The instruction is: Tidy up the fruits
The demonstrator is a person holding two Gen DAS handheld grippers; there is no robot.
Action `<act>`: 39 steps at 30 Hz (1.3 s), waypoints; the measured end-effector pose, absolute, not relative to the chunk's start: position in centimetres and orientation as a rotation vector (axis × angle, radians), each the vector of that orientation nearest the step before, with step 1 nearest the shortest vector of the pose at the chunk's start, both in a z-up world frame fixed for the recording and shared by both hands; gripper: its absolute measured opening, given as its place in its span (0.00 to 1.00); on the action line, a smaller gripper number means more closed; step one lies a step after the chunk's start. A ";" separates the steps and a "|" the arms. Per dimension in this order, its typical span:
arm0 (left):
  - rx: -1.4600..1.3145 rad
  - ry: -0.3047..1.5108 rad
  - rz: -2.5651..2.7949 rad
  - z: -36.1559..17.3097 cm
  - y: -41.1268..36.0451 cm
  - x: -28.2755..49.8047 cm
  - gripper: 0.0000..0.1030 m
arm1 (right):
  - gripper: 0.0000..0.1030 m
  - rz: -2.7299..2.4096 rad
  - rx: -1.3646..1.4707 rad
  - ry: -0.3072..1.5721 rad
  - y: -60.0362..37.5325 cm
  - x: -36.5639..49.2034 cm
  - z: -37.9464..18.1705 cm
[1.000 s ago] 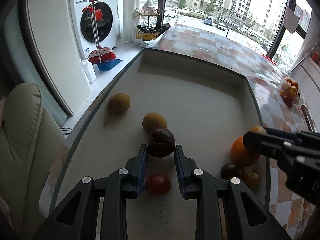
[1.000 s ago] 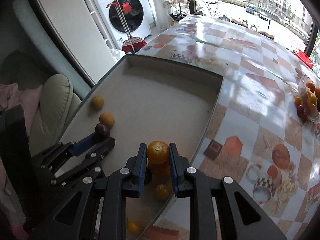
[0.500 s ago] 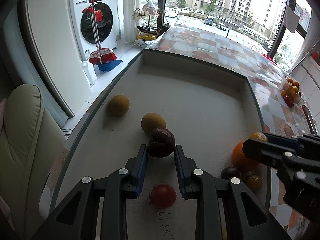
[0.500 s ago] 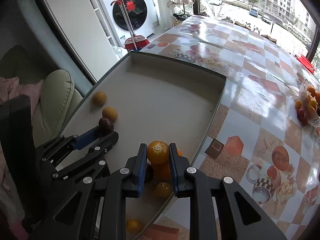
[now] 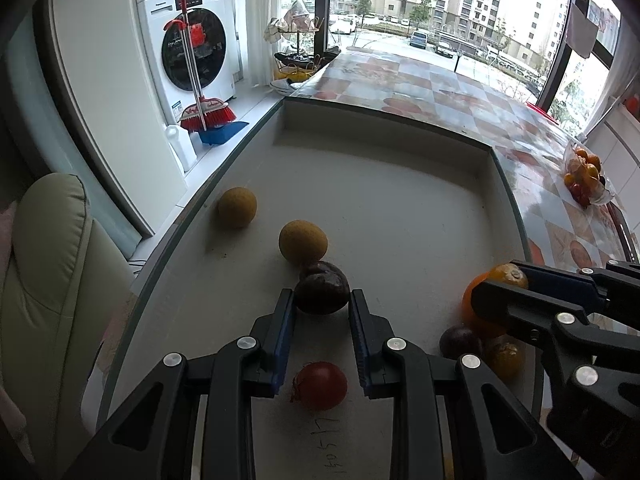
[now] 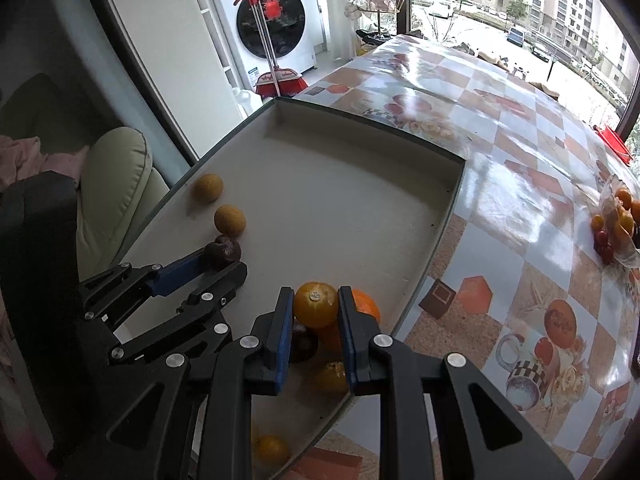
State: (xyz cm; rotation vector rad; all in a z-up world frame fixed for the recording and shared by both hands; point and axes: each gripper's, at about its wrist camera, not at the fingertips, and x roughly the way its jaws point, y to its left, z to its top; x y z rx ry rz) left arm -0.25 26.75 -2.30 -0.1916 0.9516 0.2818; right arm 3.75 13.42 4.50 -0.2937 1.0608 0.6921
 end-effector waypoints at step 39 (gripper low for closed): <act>-0.161 1.003 0.322 -0.1 25.1 -5.0 0.99 | 1.00 0.617 -0.447 1.117 11.6 0.9 7.5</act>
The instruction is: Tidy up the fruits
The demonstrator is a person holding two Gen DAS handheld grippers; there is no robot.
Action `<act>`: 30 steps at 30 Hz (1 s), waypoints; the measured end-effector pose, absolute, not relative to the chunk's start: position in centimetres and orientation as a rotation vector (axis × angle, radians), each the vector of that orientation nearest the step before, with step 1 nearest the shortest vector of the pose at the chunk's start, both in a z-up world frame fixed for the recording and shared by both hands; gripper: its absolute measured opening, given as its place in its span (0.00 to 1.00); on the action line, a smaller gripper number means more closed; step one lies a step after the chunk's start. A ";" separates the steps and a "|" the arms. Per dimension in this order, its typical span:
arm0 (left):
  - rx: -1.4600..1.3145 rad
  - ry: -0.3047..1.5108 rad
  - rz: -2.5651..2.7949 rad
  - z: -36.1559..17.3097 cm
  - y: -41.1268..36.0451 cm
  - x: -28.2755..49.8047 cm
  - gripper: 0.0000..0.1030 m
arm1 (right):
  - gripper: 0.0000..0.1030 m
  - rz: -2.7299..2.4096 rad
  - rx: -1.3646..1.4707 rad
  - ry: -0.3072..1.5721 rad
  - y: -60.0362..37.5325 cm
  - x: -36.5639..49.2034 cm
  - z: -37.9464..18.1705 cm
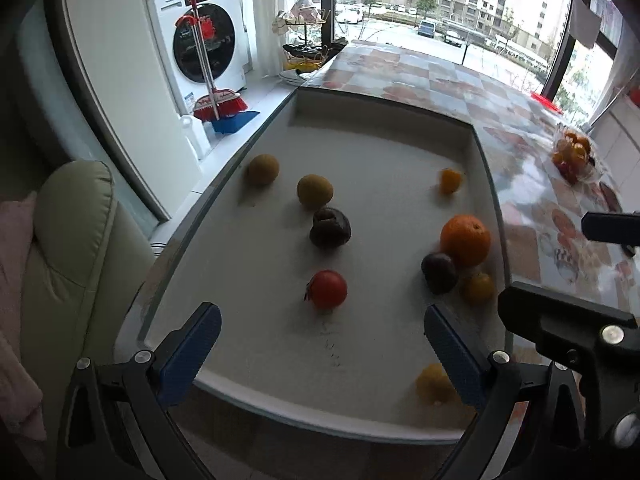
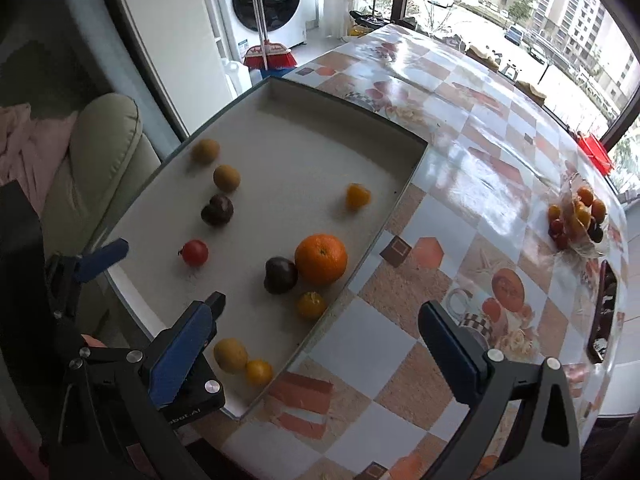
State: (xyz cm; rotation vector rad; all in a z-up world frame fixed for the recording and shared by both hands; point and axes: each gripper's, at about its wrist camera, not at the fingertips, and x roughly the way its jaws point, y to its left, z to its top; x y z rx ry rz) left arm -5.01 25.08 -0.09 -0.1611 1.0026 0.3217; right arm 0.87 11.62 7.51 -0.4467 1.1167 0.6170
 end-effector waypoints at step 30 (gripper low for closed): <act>-0.101 0.978 0.311 1.4 23.1 -7.1 0.99 | 1.00 0.626 -0.463 1.112 10.4 -1.4 8.0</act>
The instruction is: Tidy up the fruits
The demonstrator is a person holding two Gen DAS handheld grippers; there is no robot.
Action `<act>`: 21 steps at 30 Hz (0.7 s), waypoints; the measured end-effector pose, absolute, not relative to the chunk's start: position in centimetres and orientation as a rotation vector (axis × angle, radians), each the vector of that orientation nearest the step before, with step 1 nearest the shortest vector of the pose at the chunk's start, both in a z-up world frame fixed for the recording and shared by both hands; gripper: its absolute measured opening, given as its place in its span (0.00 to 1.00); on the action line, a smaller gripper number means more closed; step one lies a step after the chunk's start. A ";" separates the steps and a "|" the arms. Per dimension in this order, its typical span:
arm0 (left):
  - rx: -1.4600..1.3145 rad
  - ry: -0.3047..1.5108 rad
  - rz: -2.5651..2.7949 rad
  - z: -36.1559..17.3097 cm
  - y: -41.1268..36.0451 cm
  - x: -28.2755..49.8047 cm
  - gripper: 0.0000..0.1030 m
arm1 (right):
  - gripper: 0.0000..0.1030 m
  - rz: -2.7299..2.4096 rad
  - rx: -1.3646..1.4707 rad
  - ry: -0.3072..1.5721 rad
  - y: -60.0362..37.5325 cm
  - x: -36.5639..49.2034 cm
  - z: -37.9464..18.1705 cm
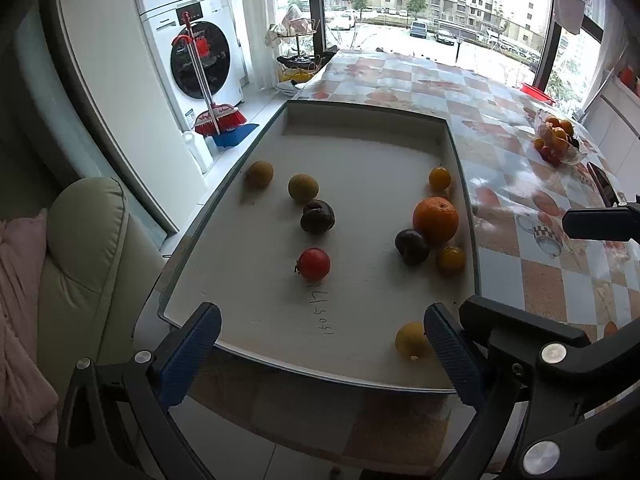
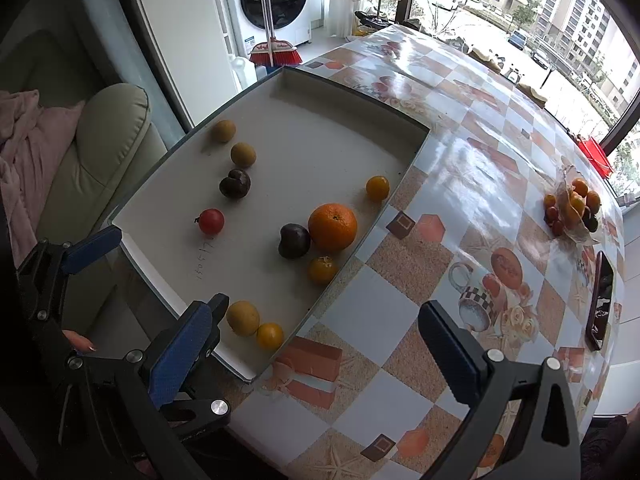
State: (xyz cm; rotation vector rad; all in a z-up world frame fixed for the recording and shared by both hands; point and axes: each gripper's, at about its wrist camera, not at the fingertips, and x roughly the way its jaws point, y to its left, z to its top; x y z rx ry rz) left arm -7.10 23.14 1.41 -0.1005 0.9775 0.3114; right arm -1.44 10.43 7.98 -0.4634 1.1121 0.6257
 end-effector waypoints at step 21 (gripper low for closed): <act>-0.052 0.977 0.320 1.2 22.4 -7.3 0.99 | 1.00 0.600 -0.490 1.093 10.3 -1.6 7.9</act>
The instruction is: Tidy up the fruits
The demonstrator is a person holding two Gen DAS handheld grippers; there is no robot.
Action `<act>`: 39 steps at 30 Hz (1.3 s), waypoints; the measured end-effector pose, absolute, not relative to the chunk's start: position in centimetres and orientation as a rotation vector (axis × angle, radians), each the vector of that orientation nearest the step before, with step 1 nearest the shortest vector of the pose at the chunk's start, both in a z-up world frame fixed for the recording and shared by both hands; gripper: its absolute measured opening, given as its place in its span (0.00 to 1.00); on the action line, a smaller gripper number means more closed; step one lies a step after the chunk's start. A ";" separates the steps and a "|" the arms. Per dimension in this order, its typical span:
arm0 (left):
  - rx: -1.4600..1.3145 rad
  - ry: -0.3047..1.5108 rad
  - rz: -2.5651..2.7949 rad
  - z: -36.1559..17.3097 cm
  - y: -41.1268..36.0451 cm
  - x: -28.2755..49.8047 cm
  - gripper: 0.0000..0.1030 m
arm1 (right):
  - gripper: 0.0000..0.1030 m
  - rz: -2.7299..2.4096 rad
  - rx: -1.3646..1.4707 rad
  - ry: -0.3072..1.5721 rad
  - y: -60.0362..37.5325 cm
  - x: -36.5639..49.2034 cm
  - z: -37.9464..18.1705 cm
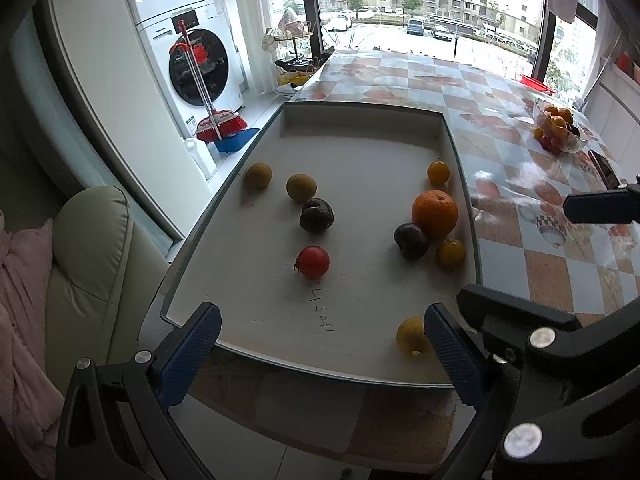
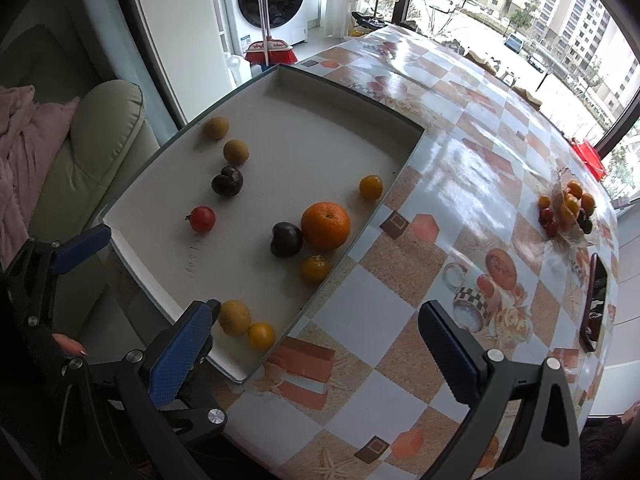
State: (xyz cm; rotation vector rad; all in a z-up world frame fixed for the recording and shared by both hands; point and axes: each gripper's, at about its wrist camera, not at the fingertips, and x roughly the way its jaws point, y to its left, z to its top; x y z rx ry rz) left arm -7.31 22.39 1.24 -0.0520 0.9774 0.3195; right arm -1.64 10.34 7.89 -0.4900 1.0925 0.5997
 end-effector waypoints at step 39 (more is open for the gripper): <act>-0.058 0.966 0.317 1.0 22.3 -7.5 0.99 | 1.00 0.567 -0.561 0.998 10.6 -2.2 8.6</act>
